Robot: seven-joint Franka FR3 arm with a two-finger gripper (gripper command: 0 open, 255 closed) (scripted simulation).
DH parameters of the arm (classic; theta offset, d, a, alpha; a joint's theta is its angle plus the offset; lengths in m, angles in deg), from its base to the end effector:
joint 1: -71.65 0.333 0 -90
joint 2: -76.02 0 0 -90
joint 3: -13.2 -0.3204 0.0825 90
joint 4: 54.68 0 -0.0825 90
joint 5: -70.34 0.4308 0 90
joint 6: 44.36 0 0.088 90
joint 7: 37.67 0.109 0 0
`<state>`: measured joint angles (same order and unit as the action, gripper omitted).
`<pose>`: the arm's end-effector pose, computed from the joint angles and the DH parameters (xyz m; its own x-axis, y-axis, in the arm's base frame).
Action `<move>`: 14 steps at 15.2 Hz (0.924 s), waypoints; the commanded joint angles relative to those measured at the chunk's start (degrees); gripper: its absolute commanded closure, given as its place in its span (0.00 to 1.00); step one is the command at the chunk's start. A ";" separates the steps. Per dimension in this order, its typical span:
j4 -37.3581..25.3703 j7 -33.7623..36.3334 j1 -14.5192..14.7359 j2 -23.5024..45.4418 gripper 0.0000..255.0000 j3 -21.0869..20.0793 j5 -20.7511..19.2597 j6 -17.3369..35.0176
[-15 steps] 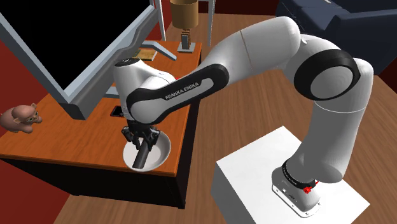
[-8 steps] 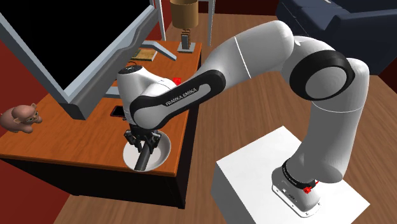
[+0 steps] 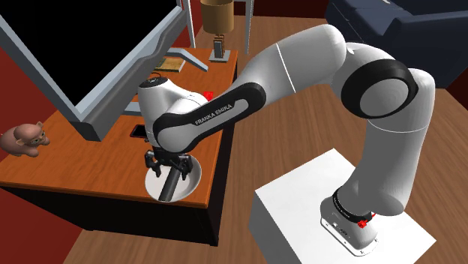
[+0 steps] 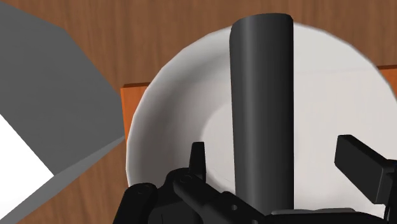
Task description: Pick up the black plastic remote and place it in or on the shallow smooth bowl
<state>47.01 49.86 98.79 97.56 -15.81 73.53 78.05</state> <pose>0.4001 0.5574 0.3535 0.8012 -0.5551 -0.2237 -0.5753 -0.8173 -0.0324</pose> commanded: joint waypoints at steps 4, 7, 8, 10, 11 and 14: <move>-1.72 -0.44 -0.72 -1.65 0.00 -0.20 0.70 -3.32; -3.59 -0.75 -1.29 -2.87 0.00 -0.29 1.21 -6.37; -3.58 -0.76 -1.29 -2.88 0.00 -0.29 1.22 -6.36; -3.59 -0.75 -1.28 -2.87 0.00 -0.29 1.21 -6.37; -3.59 -0.75 -1.28 -2.87 0.00 -0.29 1.21 -6.37; -3.59 -0.75 -1.28 -2.87 0.00 -0.29 1.21 -6.37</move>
